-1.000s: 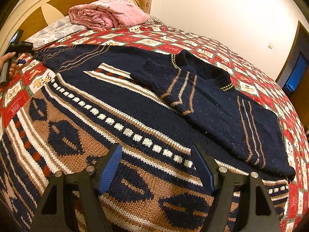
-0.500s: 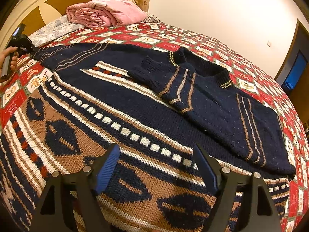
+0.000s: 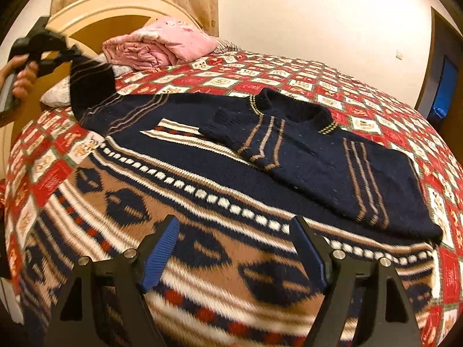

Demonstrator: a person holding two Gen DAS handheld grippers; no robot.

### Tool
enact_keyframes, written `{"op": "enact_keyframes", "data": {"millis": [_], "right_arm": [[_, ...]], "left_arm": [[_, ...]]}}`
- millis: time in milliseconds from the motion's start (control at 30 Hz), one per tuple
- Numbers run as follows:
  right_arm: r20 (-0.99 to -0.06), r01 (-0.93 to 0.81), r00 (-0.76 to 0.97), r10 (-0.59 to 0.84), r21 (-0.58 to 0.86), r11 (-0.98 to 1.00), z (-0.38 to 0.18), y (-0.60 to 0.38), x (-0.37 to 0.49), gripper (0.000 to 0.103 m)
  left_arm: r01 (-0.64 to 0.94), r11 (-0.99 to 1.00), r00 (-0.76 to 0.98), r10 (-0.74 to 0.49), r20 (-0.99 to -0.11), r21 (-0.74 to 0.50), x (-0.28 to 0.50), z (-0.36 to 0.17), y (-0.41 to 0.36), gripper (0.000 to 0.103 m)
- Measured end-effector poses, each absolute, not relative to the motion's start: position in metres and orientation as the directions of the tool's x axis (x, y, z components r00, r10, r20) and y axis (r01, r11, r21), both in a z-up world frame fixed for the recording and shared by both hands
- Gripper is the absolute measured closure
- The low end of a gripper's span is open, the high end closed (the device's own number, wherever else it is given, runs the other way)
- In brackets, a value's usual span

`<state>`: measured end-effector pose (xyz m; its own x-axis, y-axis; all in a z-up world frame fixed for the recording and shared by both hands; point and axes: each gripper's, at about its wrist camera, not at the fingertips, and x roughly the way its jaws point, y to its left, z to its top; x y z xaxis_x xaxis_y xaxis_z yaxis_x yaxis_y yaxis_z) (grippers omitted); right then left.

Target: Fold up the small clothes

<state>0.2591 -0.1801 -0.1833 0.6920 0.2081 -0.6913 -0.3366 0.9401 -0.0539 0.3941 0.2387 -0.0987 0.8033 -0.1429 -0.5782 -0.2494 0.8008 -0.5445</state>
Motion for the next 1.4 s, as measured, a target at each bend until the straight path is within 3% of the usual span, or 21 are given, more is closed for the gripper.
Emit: {"op": "enact_keyframes", "data": {"millis": [467, 733, 1033, 1233, 1400], "right_arm": [[-0.657, -0.271, 0.727, 0.200, -0.006, 0.963, -0.167, -0.267, 0.211, 0.024], [-0.649, -0.215, 0.732, 0.209, 0.071, 0.974, -0.174, -0.306, 0.201, 0.024], [-0.639, -0.157, 0.740, 0.207, 0.135, 0.978, -0.176, -0.331, 0.207, 0.024], [-0.651, -0.133, 0.729, 0.212, 0.169, 0.977, -0.183, -0.342, 0.211, 0.024], [-0.660, -0.113, 0.720, 0.215, 0.194, 0.975, -0.183, -0.348, 0.213, 0.024]], "left_arm": [[-0.032, 0.783, 0.787, -0.364, -0.498, -0.622, 0.415, -0.066, 0.061, 0.096], [0.036, 0.762, 0.711, -0.474, -0.519, -0.647, 0.417, -0.085, -0.034, 0.096], [0.073, 0.815, 0.619, -0.489, -0.614, -0.575, 0.403, -0.132, -0.133, 0.095], [0.146, 0.862, 0.496, -0.489, -0.718, -0.486, 0.391, -0.152, -0.166, 0.073], [0.316, 0.894, 0.578, -0.448, -0.682, -0.318, 0.344, -0.120, -0.144, 0.033]]}}
